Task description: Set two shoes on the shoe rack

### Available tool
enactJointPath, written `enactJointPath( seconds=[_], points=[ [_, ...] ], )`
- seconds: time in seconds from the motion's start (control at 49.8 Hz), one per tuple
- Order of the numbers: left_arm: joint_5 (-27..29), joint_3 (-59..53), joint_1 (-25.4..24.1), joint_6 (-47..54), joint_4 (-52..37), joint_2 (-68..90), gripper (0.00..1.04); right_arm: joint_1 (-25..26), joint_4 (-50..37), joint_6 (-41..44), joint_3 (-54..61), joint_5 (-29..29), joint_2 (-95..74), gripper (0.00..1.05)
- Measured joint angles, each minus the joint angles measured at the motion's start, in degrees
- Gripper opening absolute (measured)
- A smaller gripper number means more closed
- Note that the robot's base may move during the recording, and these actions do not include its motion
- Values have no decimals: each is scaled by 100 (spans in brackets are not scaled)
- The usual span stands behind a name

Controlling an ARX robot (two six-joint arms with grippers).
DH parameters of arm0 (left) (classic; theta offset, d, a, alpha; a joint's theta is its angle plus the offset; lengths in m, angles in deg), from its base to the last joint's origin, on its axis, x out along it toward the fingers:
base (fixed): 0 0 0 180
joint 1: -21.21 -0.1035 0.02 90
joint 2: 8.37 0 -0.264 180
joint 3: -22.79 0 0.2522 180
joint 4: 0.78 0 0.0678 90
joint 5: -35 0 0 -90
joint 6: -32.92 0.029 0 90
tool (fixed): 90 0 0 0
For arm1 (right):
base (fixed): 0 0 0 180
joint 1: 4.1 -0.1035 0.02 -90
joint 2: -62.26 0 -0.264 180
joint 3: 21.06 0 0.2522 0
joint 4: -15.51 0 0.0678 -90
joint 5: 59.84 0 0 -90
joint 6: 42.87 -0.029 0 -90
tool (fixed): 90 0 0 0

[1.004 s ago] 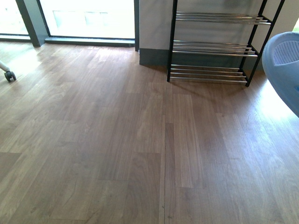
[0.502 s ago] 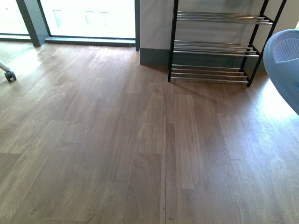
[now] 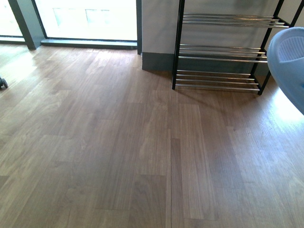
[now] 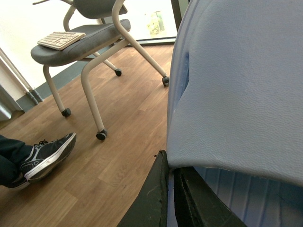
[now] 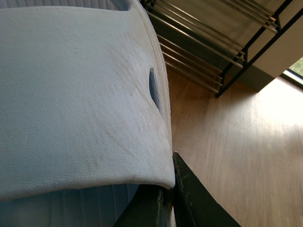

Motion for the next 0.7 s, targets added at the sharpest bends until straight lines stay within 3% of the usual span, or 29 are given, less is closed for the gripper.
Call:
enactJointPath(
  seconds=[0.703],
  points=[
    [2, 0, -7, 0, 0, -4, 2, 0, 0, 0, 0, 2, 2, 2]
  ],
)
